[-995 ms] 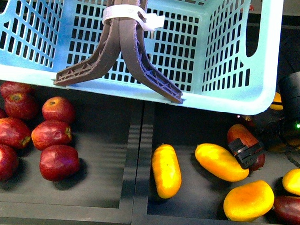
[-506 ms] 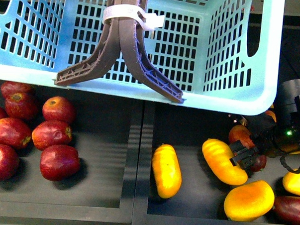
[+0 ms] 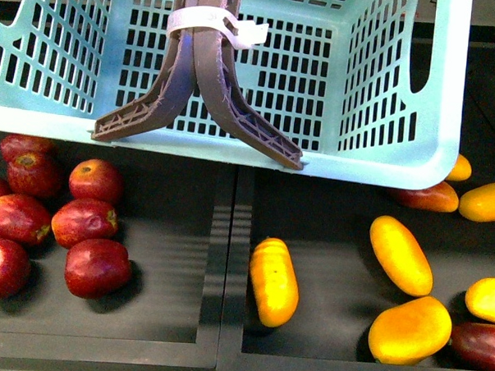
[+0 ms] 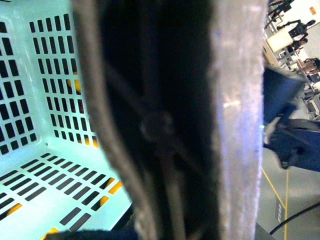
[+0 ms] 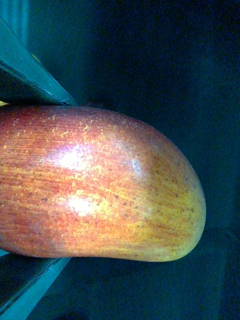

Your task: Pick mango and avocado into basket

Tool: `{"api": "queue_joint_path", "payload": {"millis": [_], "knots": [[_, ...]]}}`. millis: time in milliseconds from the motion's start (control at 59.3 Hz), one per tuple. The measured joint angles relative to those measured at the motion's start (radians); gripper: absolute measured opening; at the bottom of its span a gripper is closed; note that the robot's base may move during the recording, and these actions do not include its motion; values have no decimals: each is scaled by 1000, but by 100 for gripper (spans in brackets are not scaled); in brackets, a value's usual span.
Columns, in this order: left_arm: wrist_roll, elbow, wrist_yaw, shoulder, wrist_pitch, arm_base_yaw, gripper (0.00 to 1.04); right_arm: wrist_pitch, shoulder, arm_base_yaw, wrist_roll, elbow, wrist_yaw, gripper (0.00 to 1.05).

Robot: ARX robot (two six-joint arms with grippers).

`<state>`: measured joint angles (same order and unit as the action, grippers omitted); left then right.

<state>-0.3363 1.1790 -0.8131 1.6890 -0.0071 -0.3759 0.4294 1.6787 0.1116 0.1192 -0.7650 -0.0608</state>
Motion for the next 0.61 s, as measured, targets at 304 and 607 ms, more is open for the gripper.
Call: {"api": "queue_joint_path", "payload": {"millis": [304, 607], "knots": [[0, 0, -3, 0, 0, -2, 13, -176, -420, -212, -399, 1, -184, 66], [0, 0, 1, 0, 0, -1, 13, -200, -324, -516, -544, -24, -27, 66]]}}
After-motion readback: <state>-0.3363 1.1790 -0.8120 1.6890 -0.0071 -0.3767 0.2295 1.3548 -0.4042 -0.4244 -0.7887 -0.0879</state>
